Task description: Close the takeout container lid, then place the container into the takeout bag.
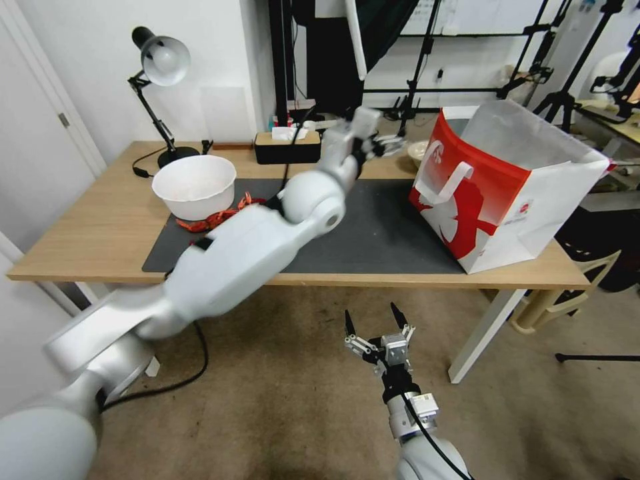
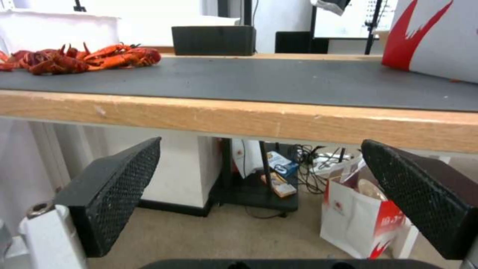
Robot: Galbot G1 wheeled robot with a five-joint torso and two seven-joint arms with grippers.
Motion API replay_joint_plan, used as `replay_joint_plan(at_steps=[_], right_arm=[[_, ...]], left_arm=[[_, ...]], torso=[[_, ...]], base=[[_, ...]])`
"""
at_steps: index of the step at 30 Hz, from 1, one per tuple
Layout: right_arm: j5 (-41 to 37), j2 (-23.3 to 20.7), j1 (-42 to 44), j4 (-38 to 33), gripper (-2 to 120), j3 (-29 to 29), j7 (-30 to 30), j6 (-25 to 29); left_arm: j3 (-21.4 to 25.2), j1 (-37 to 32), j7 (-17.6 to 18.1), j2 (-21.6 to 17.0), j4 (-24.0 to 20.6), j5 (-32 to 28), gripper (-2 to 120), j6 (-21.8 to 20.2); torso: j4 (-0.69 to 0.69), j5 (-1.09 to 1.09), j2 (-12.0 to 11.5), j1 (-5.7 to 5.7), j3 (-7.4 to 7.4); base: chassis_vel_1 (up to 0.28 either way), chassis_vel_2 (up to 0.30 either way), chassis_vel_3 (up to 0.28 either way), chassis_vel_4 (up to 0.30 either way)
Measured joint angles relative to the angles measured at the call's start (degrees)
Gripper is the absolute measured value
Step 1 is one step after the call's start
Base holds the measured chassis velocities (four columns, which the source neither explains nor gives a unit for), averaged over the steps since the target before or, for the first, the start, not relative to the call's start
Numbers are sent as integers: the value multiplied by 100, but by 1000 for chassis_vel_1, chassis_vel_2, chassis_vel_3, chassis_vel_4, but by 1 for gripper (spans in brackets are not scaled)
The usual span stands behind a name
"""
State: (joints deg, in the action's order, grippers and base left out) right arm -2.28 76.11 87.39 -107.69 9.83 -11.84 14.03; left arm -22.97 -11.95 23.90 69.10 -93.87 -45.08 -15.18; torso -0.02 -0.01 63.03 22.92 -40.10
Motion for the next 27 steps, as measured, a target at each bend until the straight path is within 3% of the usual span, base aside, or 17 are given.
replay_joint_plan(at_steps=[2,6,8,14,17,19,20,22,23,25,27], right_arm=[[4,-17,25,-56,100,17,-2,-1],[12,-35,41,-103,100,28,-5,-1],[29,-87,69,-183,100,48,-24,-1],[60,-128,92,-256,100,86,-56,-1],[73,-191,112,-349,100,131,-112,-2],[70,-208,106,-357,100,130,-125,-4],[62,-244,90,-374,100,135,-165,-6],[55,-258,89,-377,100,146,-180,-7],[16,-296,87,-389,100,195,-208,-6],[-32,-328,65,-390,100,225,-308,60],[-34,-327,58,-386,100,229,-366,76]], left_arm=[[339,-606,-10,-326,-377,323,100,-43],[507,-955,-47,-530,-583,431,100,-42],[807,-1527,-64,-886,-935,538,100,-63],[1170,-2079,-45,-1110,-1287,756,100,-85],[1707,-3100,48,-1434,-1754,1177,100,99],[1814,-3317,67,-1488,-1832,1288,100,151],[2240,-4176,160,-1593,-2063,1799,100,376],[2410,-4538,232,-1594,-2161,1987,100,480],[2685,-5288,518,-1541,-2365,2300,100,596],[2980,-6053,849,-1315,-2612,2782,100,734],[3043,-6237,928,-1214,-2693,2888,100,764]], torso=[[2,-1,0,0,-1],[4,-2,0,0,-1],[5,-1,0,-1,-1],[0,-1,0,-1,0],[0,-3,-1,-1,0],[1,-2,-1,-1,0],[4,0,-1,-1,0],[4,-2,-1,-1,0],[4,0,-1,-1,0],[2,3,-1,-1,0],[1,1,-1,-1,0]], base=[[0,0,0,0],[0,0,0,0],[0,0,0,0],[0,0,0,0],[0,0,0,0],[0,0,0,0],[0,0,0,0],[0,0,0,0],[0,0,0,0],[0,0,0,0],[0,0,0,0]])
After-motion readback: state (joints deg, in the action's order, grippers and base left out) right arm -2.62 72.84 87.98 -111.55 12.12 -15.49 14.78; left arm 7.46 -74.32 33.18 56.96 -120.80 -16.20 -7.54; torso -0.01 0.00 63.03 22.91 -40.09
